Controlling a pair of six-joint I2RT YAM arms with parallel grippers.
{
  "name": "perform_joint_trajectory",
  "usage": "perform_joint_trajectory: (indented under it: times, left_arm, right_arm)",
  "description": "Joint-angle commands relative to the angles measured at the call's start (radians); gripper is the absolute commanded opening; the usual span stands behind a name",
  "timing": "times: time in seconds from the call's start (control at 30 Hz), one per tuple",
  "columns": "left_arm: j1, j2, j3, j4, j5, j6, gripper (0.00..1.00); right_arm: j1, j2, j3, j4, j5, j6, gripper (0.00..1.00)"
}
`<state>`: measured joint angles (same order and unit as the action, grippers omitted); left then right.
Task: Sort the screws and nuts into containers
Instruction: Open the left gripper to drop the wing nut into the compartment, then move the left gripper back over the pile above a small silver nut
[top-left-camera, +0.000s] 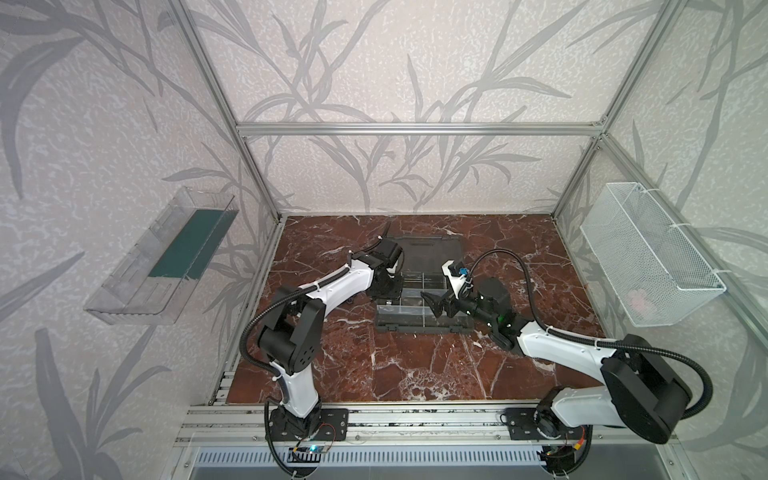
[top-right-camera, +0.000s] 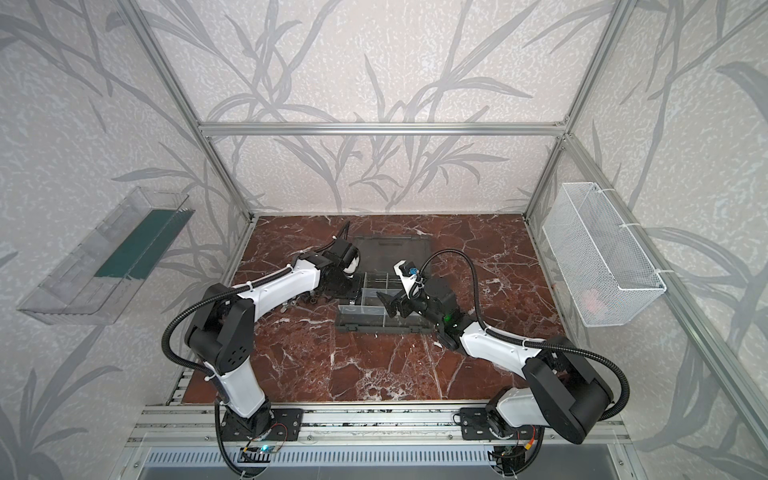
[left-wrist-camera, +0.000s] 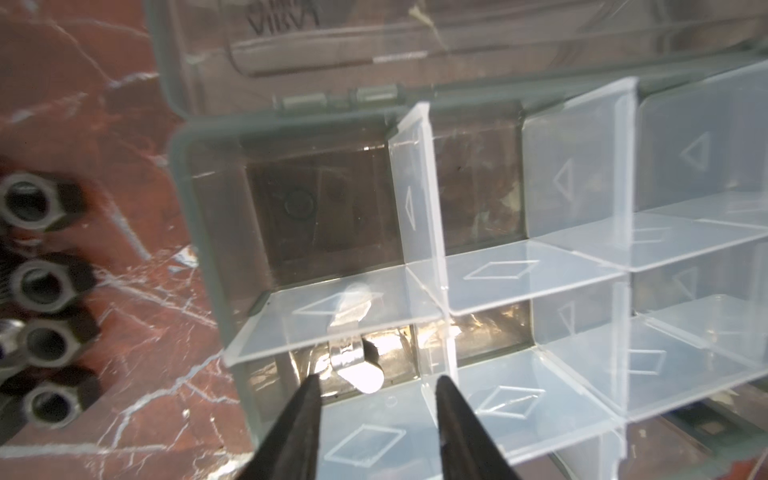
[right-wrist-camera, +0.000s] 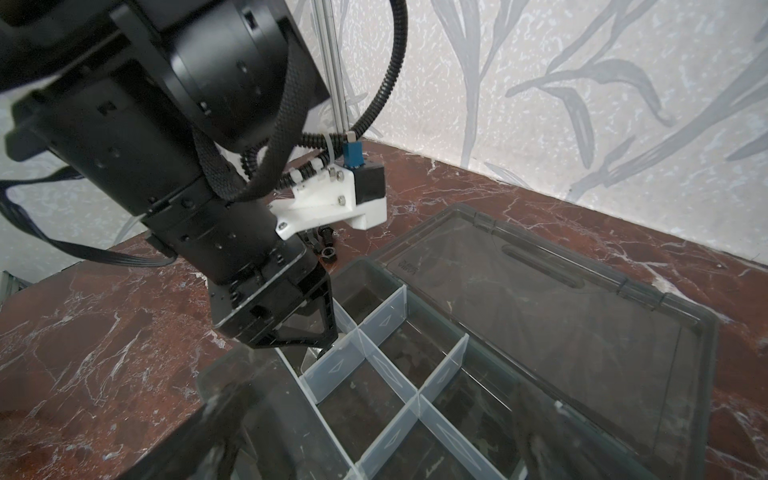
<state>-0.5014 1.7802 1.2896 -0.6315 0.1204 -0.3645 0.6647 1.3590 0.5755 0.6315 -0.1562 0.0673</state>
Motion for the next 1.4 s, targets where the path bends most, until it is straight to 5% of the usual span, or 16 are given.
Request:
perform_joint_trajectory:
  times: [0.0,0.2,0.33,0.4,0.7,1.37]
  left_arm:
    - [0.024,-0.071,0.021,-0.017,-0.080,0.005,0.51]
    - [0.122,-0.162,-0.004,-0.028,-0.165,-0.004,0.62]
    - [0.223,-0.234,-0.058,0.006,-0.198,-0.050,0.94]
    - [0.258,-0.259,-0.090,0.035,-0.202,-0.063,0.99]
    - [0.437,-0.263,-0.181,-0.031,-0.066,-0.119,0.98]
    - [0.453,-0.024,-0.110,-0.117,-0.083,-0.048,0.70]
  right_arm:
    - [-0.003,0.009,-0.009,0.040,0.013,0.009,0.99]
    - [-0.005,0.000,-0.012,0.043,0.012,0.014,0.99]
    - [-0.005,0.001,-0.014,0.046,0.012,0.016,0.99]
    - [-0.005,0.003,-0.015,0.049,0.013,0.017,0.99]
    - [-0.007,0.022,-0.012,0.058,0.001,0.030,0.99]
    - [-0.007,0.028,-0.013,0.066,-0.011,0.045,0.99]
